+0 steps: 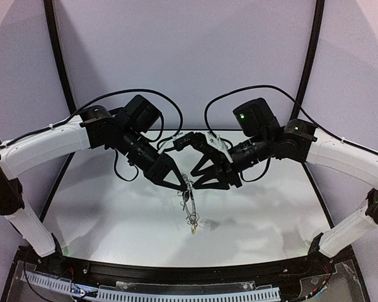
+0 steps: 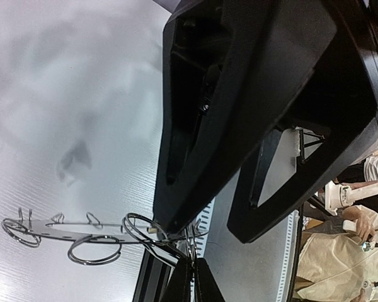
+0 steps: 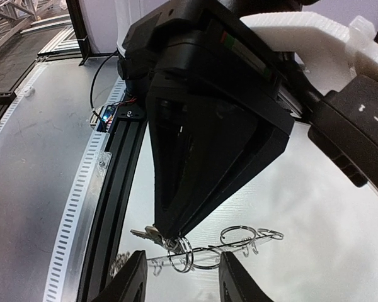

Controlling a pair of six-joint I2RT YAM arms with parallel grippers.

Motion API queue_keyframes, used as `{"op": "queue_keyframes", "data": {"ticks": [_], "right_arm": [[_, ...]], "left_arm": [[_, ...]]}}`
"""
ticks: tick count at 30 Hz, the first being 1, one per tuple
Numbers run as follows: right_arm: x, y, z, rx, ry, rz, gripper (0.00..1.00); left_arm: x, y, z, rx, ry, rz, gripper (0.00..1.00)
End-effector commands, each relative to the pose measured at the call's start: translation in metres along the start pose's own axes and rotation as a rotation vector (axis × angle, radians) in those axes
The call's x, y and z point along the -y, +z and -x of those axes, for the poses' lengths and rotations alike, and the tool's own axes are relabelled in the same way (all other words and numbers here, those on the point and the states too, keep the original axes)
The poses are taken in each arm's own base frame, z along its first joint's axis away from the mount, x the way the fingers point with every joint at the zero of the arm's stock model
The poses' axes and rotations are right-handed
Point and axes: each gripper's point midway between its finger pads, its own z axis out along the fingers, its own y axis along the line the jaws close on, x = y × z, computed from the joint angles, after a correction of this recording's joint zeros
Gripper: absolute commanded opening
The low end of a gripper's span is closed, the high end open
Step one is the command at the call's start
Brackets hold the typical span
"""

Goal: Remove the keys from the keyring

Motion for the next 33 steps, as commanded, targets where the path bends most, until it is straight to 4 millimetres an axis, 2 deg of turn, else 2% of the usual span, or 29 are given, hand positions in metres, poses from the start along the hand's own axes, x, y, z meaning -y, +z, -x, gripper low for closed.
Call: {"op": "queue_keyframes", "data": {"ticks": [1, 6, 13, 17, 23, 30, 33], "right_arm": [[-0.001, 0.006, 0.010, 0.014, -0.012, 0.026, 0.38], [0.000, 0.010, 0.005, -0.006, -0.007, 0.032, 0.36], [-0.002, 0.017, -0.001, -0.048, -0.001, 0.051, 0.22], [-0.004, 0.014, 0.003, -0.036, -0.012, 0.045, 0.00], [0.000, 0.006, 0.011, 0.006, -0.024, -0.014, 0.00], [-0.012, -0.018, 0.040, 0.203, -0.039, -0.050, 0.00], [-0.016, -0.027, 0.049, 0.277, -0.033, -0.062, 0.00]], "left_arm": [[0.015, -0.009, 0.011, 0.038, 0.053, -0.019, 0.01], [0.016, -0.009, 0.013, 0.040, 0.054, -0.024, 0.01], [0.015, -0.011, 0.015, 0.047, 0.057, -0.014, 0.01], [0.013, -0.010, 0.015, 0.046, 0.054, -0.002, 0.01], [0.006, -0.009, 0.009, 0.047, 0.033, 0.028, 0.01], [-0.015, -0.004, 0.005, 0.126, -0.007, 0.101, 0.01], [-0.016, -0.004, 0.011, 0.180, -0.008, 0.092, 0.01]]}}
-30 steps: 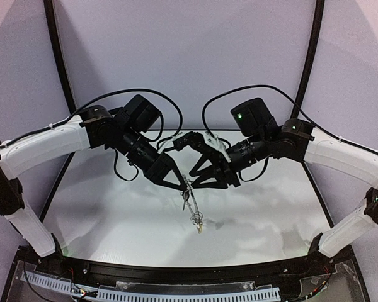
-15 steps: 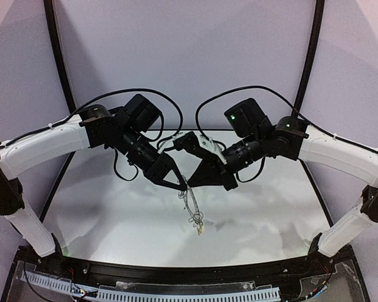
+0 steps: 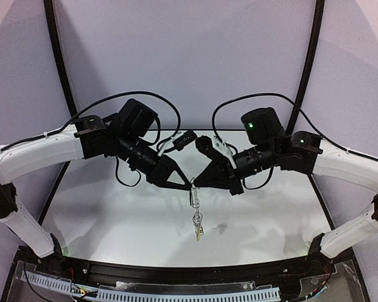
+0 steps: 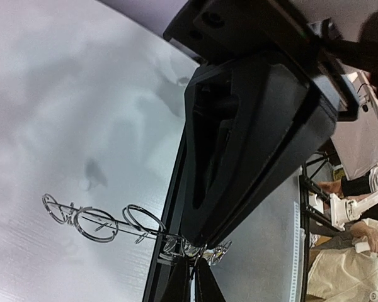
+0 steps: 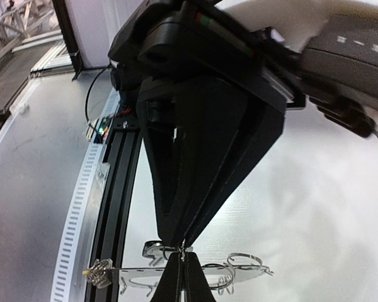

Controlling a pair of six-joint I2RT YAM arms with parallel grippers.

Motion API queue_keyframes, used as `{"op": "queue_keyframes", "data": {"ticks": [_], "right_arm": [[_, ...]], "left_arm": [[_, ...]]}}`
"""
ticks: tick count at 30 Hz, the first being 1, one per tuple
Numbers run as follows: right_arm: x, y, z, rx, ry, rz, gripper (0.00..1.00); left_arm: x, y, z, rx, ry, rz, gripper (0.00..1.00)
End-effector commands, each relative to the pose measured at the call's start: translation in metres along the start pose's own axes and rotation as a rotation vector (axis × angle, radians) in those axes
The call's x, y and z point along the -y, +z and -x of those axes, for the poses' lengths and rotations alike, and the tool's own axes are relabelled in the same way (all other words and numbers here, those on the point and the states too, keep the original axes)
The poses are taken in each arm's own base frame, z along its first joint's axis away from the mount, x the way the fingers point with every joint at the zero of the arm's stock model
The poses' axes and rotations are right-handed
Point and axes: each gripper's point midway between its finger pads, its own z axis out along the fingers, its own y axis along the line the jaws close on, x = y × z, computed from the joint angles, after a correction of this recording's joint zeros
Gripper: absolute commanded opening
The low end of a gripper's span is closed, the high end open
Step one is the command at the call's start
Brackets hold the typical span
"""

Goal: Remove the keys from the keyring

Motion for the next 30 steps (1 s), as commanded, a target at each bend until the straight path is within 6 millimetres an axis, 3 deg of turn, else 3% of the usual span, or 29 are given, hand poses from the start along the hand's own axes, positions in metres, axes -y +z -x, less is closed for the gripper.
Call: {"op": "queue_keyframes", "data": {"ticks": [1, 11, 16, 19, 22, 24, 25, 27, 28, 30], "right_arm": [[-0.012, -0.026, 0.056, 0.244, -0.067, -0.020, 0.00], [-0.008, -0.042, 0.074, 0.347, -0.090, -0.090, 0.00], [0.000, -0.031, 0.059, 0.349, -0.063, -0.114, 0.00], [0.013, -0.026, 0.048, 0.313, -0.011, -0.176, 0.00], [0.028, -0.030, 0.041, 0.292, 0.029, -0.273, 0.00], [0.037, -0.037, 0.037, 0.285, 0.052, -0.346, 0.00], [0.045, -0.042, 0.023, 0.238, 0.085, -0.413, 0.00], [0.048, -0.047, 0.014, 0.217, 0.112, -0.458, 0.00], [0.049, -0.048, 0.011, 0.212, 0.119, -0.465, 0.00], [0.055, -0.052, 0.000, 0.190, 0.163, -0.517, 0.00]], "left_arm": [[-0.015, -0.005, 0.003, 0.081, -0.050, 0.063, 0.01], [-0.021, 0.007, -0.001, 0.099, -0.088, 0.026, 0.01], [0.001, -0.004, 0.021, 0.160, -0.071, -0.044, 0.01], [-0.004, -0.016, 0.024, 0.192, -0.054, 0.039, 0.01], [-0.029, -0.028, 0.025, 0.220, -0.082, 0.215, 0.01], [-0.064, -0.046, 0.024, 0.256, -0.149, 0.445, 0.01], [-0.094, -0.065, 0.013, 0.270, -0.250, 0.638, 0.01], [-0.130, -0.091, -0.002, 0.299, -0.367, 0.833, 0.01], [-0.140, -0.098, -0.004, 0.320, -0.406, 0.872, 0.01], [-0.172, -0.111, -0.035, 0.303, -0.552, 0.975, 0.01]]}}
